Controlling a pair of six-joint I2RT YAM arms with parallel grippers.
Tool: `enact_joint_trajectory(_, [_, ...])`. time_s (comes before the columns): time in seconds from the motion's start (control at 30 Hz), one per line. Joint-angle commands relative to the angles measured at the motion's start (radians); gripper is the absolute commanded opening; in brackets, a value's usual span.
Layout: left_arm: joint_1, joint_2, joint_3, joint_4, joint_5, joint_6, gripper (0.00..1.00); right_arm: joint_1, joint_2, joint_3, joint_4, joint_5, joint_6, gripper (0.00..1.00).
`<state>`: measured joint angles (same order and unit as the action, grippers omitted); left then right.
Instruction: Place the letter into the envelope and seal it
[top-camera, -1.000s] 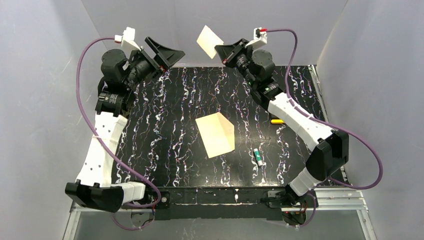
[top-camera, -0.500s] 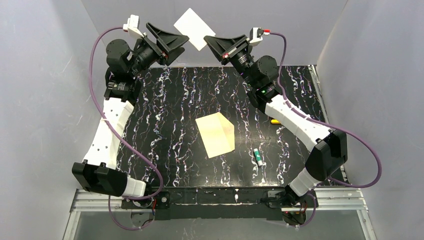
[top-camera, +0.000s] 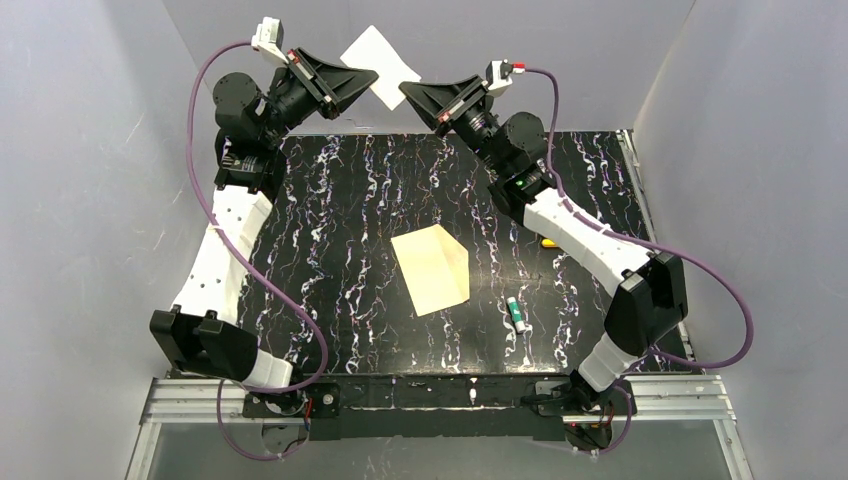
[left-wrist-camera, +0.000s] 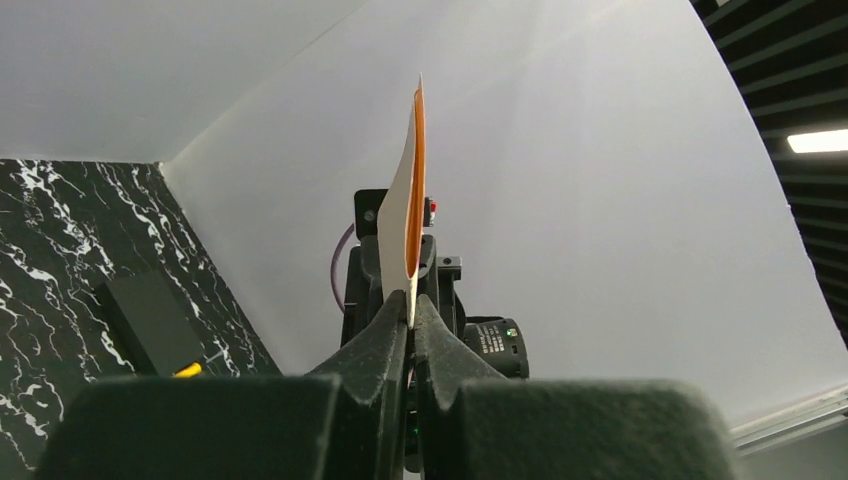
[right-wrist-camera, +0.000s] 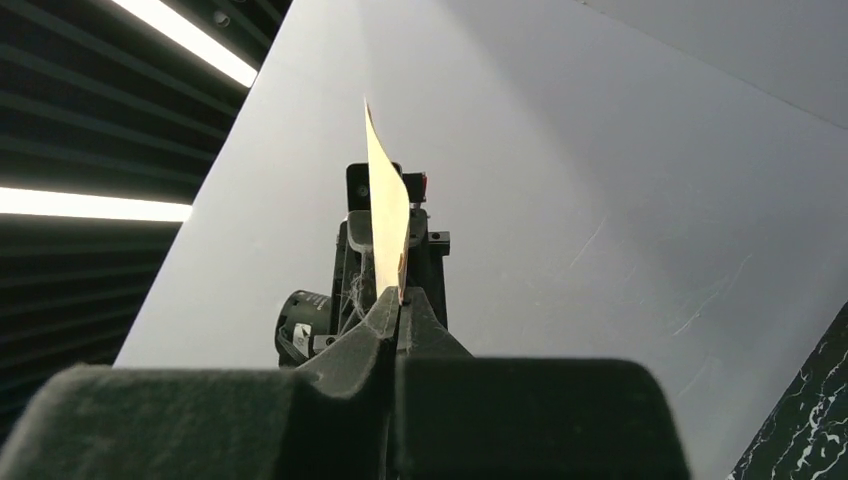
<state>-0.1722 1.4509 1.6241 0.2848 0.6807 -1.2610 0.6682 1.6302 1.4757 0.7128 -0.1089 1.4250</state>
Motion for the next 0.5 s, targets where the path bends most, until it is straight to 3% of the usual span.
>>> enact_joint_trajectory(0.0, [0.009,-0.020,-0.009,0.037,0.053,0.038,0.00,0.003,-0.003,0.023,0.041,-0.075,-0.081,0.18])
enact_joint_trajectory(0.07, [0.013,-0.022,-0.018,0.037,0.078,0.062,0.00,-0.003,-0.025,-0.009,0.039,-0.091,-0.126,0.62])
enact_joint_trajectory(0.13, [0.018,-0.032,-0.040,0.037,0.108,0.093,0.00,-0.014,-0.062,-0.040,0.008,-0.109,-0.191,0.88])
enact_joint_trajectory(0.27, [0.029,-0.051,-0.087,0.037,0.209,0.132,0.00,-0.051,-0.103,-0.038,-0.043,-0.227,-0.351,0.99])
enact_joint_trajectory(0.47, [0.030,-0.088,-0.127,0.037,0.341,0.206,0.00,-0.126,-0.087,0.011,-0.029,-0.456,-0.350,0.95])
